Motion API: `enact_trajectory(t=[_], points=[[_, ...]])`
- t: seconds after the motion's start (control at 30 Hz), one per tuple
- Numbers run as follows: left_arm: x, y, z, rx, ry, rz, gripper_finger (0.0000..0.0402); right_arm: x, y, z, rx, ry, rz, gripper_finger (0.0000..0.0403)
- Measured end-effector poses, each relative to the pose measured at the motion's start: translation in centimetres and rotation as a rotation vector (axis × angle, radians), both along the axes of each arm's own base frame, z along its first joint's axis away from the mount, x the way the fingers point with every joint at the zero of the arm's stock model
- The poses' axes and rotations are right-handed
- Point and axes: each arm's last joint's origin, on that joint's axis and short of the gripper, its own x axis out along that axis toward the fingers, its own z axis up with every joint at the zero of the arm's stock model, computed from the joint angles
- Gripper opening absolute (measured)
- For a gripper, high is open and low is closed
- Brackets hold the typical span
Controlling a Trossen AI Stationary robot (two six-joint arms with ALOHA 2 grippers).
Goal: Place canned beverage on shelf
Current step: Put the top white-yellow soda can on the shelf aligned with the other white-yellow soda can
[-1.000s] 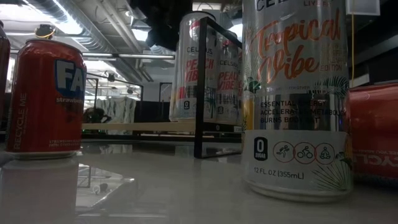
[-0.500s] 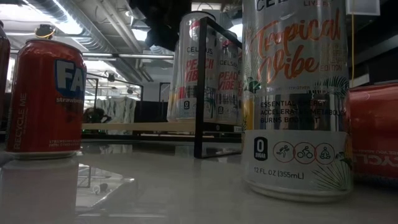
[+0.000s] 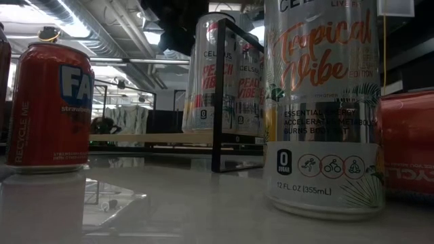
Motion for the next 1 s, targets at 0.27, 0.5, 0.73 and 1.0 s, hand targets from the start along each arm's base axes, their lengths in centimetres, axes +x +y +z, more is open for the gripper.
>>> enact_trajectory(t=[0.27,0.5,0.73,1.0], points=[[0.0,0.0,0.0,0.0,0.0,0.001,0.0247,0.0,0.01,0.0,0.0,0.0,0.0,0.0324],[0.03,0.01,0.09,-0.002,-0.008,0.006,0.0294,0.0,0.01,0.0,0.0,0.0,0.0,0.0324],[0.0,0.01,0.11,-0.003,-0.009,0.007,0.0311,0.0,0.01,0.0,0.0,0.0,0.0,0.0324],[0.01,0.0,0.12,-0.004,-0.01,0.006,0.0312,0.0,0.01,0.0,0.0,0.0,0.0,0.0324]])
